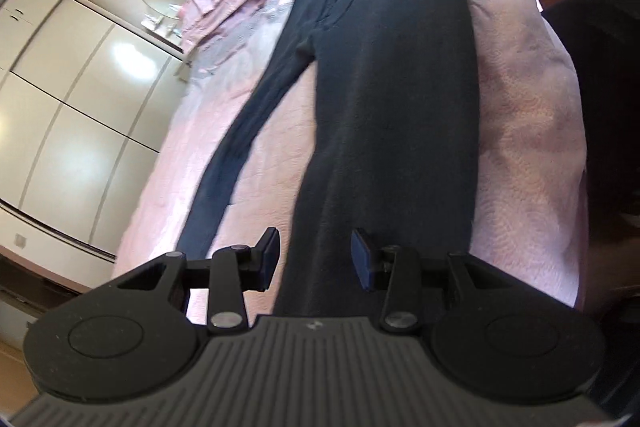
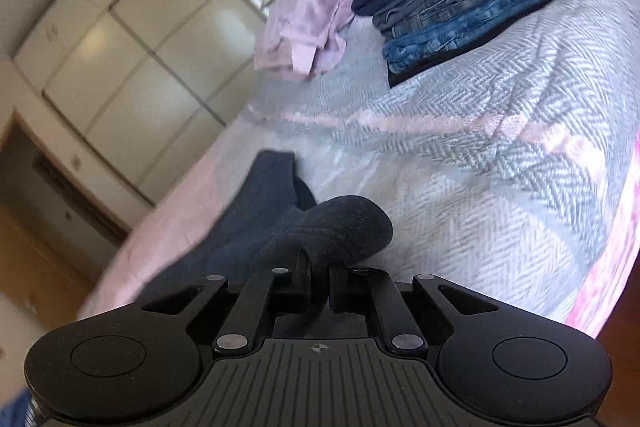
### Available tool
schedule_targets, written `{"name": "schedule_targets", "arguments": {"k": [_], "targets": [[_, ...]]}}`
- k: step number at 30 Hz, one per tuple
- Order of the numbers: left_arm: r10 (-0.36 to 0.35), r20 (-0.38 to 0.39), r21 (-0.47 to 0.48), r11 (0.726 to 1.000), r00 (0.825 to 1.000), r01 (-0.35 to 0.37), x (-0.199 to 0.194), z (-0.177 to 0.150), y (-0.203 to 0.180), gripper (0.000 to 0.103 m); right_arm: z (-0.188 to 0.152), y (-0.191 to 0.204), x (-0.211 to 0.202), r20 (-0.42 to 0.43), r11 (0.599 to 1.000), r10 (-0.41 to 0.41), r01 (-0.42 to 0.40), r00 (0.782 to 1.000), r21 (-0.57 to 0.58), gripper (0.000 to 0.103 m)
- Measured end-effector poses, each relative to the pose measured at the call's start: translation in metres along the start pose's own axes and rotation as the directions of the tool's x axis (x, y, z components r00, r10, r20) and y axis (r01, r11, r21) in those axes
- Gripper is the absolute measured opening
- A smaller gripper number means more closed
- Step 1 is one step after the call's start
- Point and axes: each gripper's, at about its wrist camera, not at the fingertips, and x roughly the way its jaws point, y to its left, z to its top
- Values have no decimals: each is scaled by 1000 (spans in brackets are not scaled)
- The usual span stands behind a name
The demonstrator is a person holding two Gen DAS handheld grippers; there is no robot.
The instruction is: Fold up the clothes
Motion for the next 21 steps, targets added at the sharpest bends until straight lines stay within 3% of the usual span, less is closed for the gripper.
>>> {"name": "schedule_targets", "arguments": {"k": [2,4,5,8,12,16,19,21], "targets": [[-14,-19,-8,1000,1000,14,6,-2,1,36,-7,2,7,-37,998,-38,37,999,-47,6],[-16,-39,-31,999,999,15,8,-11,10,36,-17,-1,12,-57,997,-72,71,996,-22,8],[-10,-49,-40,999,999,8,9,-16,16,37,-20,-4,10,-59,996,-92,92,994,-8,16],[21,-84,-66,997,996,-26,13,-31,40,40,-22,3,-5,6,981,-183,183,983,-56,50],[72,-136,-100,991,988,-86,32,-51,80,43,-21,52,-28,142,927,-219,251,965,-278,50],[117,-160,-105,985,980,-135,73,-62,122,46,-31,118,-23,178,842,-118,193,977,-504,50],[147,-159,-42,987,976,-156,112,-70,143,46,-46,166,8,67,783,6,37,998,-621,50],[161,-172,22,987,972,-159,145,-78,153,46,-57,198,32,-27,727,79,-76,996,-683,50]]}}
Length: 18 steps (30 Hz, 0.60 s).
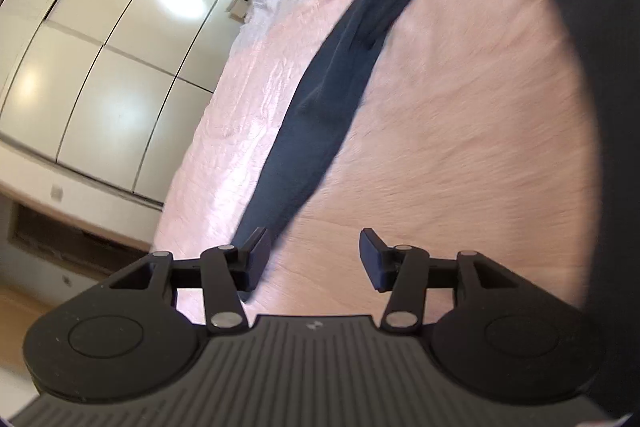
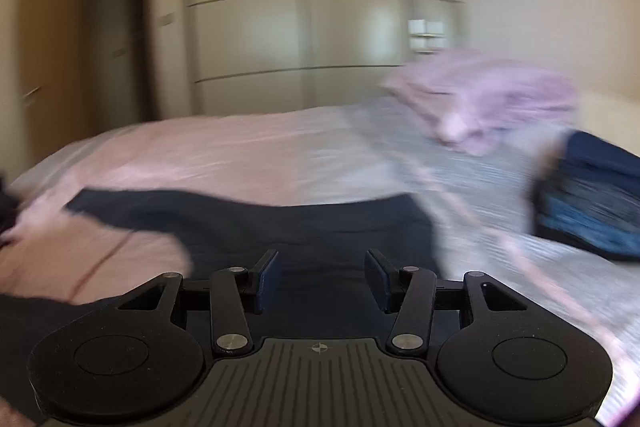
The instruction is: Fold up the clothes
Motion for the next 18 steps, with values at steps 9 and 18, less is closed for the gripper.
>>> {"name": "schedule_targets", "arguments": {"k": [9,18], "targets": [[81,-97,202,978,992,-60,168,-41,22,44,14,92,152,-212,921,156,-219,965,-323,50],[165,-104,210,968,981,-141,223,-58,31,6,-15,96,250,-341,829,100,-268,935,-491,50]]}}
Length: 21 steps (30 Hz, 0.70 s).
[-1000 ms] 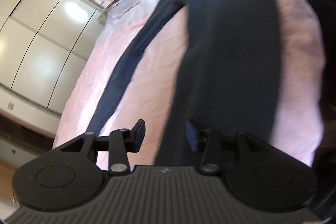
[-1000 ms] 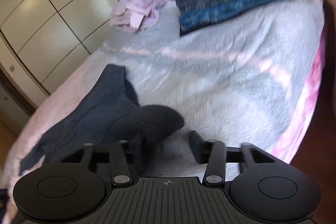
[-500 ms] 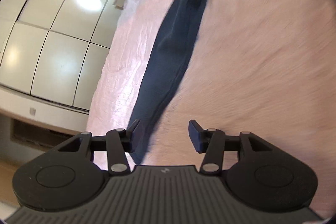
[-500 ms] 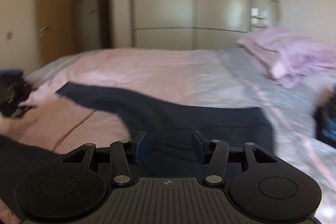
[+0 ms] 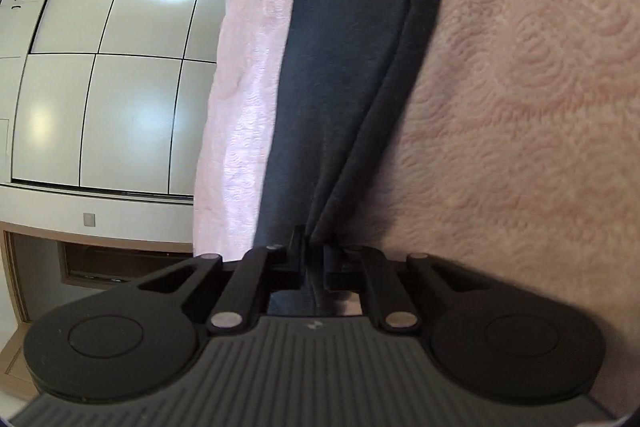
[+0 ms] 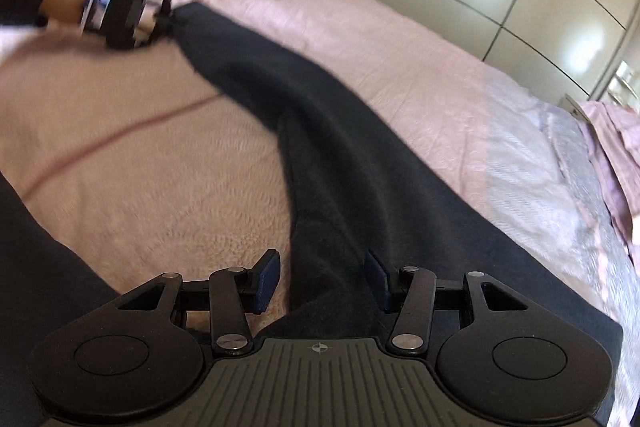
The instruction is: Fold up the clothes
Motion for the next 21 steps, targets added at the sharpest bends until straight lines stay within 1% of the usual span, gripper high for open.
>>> {"name": "schedule_targets", "arguments": {"k": [3,6,8,10,13,16,17,18,21], "targets": [[49,5,-5,999,999,-49,-26,-14,28,6,2,-1,5,-3,1000,7,-7,1000,-14,50],[99,-15,-47,994,995,-100,-60,-33,66,6,5,-4,-12,15,999,21,-20,1000,-33,50],[84,-34,-54,995,996,-86,-86,-46,75,6,6,-3,-27,35,998,33,-31,999,-57,50],[34,-45,-11,999,998,-35,-93,-54,54,6,5,-1,-34,43,997,50,-48,998,-57,50],[-39,-64,54,998,997,42,-104,-66,22,6,1,1,-32,30,995,93,-93,995,-25,50],[-69,-59,131,988,996,76,-118,-76,-13,6,-2,1,-30,15,992,123,-123,992,13,50],[-56,-56,118,991,997,62,-122,-80,-15,6,-4,0,-32,16,991,126,-127,992,31,50],[-44,-57,82,995,997,49,-125,-83,-8,6,-4,-1,-36,19,990,131,-132,991,47,50],[25,-54,-29,999,998,-26,-134,-86,19,6,-2,-3,-42,22,988,138,-139,990,64,50]]}}
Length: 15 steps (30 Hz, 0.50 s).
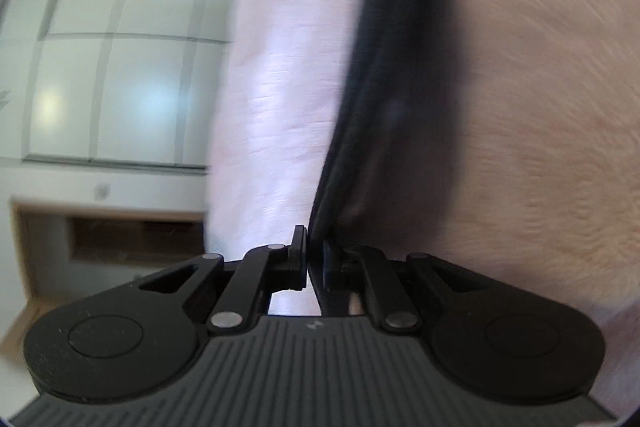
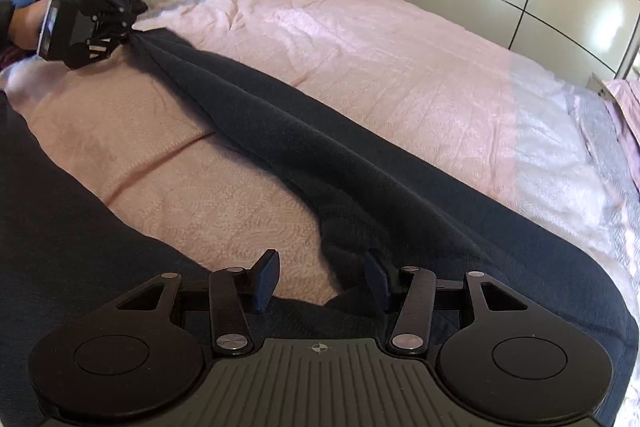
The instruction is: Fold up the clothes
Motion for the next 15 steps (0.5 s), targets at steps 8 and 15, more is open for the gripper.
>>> {"name": "schedule_targets", "arguments": {"k": [8,15], "targets": [[-41,-24,78,996,999,43,7,13,-8,6,1,17,4,-44,999,9,-11,999,-41,50],[-130,-38,128,983,991,134,-6,8,-32,8,-5,14,7,-137,997,71,-67,988,35,50]]}}
